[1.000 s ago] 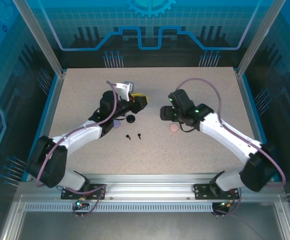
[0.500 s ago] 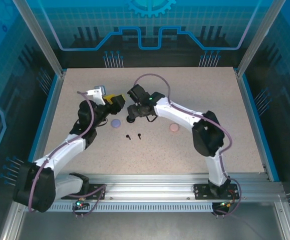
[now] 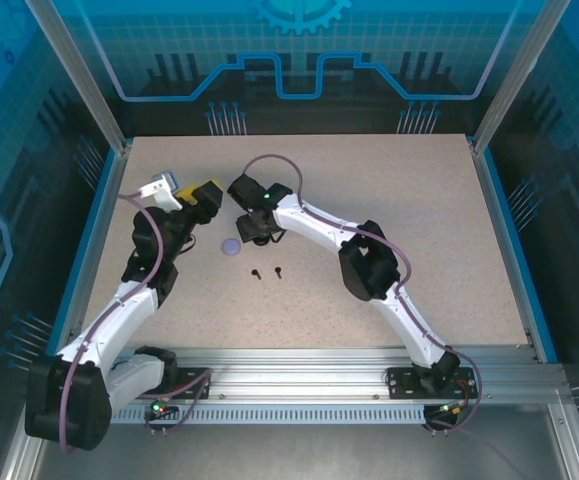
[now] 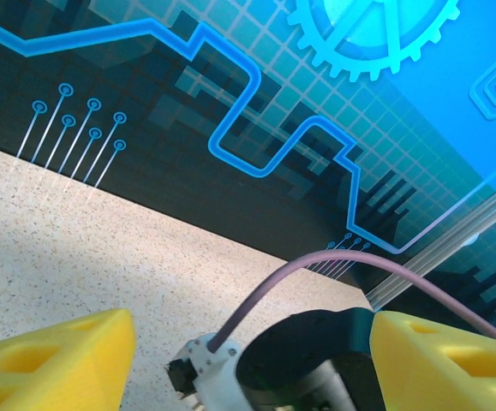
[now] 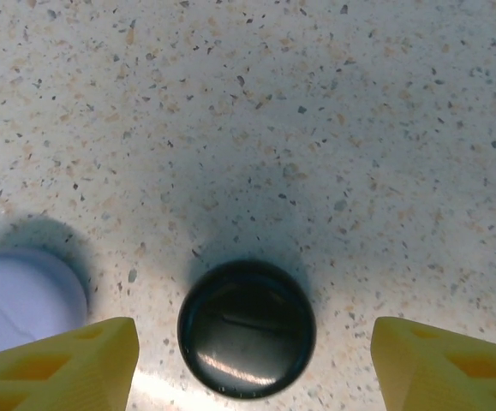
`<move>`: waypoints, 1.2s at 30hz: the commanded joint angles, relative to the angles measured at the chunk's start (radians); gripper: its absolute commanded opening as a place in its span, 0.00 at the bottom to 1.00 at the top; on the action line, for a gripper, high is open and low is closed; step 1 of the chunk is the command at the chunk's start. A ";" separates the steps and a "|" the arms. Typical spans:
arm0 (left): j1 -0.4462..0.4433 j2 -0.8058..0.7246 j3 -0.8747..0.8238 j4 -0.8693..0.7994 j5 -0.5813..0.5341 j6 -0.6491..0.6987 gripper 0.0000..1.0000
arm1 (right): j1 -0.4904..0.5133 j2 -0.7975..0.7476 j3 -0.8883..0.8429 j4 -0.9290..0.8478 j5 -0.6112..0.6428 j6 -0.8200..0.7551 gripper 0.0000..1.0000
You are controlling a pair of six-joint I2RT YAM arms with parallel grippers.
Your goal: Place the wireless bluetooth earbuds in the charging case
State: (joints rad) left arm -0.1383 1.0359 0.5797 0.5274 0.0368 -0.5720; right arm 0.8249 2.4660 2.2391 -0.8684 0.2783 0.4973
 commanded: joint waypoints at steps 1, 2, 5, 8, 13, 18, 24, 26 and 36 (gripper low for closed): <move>0.012 -0.016 -0.007 0.005 -0.012 -0.027 0.75 | 0.018 0.065 0.090 -0.097 0.026 0.035 0.73; 0.013 -0.016 -0.007 0.006 -0.012 -0.026 0.75 | 0.018 0.078 0.106 -0.105 0.028 0.043 0.72; 0.016 -0.016 -0.007 0.008 -0.008 -0.028 0.75 | 0.019 0.106 0.133 -0.113 0.030 0.059 0.72; 0.019 -0.016 -0.007 0.009 -0.004 -0.025 0.75 | 0.018 0.126 0.146 -0.116 0.030 0.066 0.71; 0.020 -0.014 -0.007 0.014 0.000 -0.025 0.75 | 0.017 0.154 0.160 -0.116 0.024 0.073 0.69; 0.020 -0.012 -0.010 0.018 0.005 -0.020 0.75 | 0.017 0.173 0.165 -0.106 0.009 0.084 0.65; 0.020 -0.002 -0.011 0.021 0.009 -0.023 0.75 | 0.016 0.183 0.165 -0.103 0.003 0.087 0.55; 0.020 0.004 -0.011 0.023 0.012 -0.024 0.75 | 0.019 0.180 0.166 -0.105 0.002 0.089 0.49; 0.020 0.027 -0.017 0.030 0.063 -0.026 0.75 | 0.009 0.027 0.048 -0.038 0.013 0.096 0.32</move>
State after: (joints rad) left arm -0.1287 1.0527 0.5766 0.5285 0.0559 -0.5934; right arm 0.8322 2.5774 2.3367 -0.9207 0.2810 0.5800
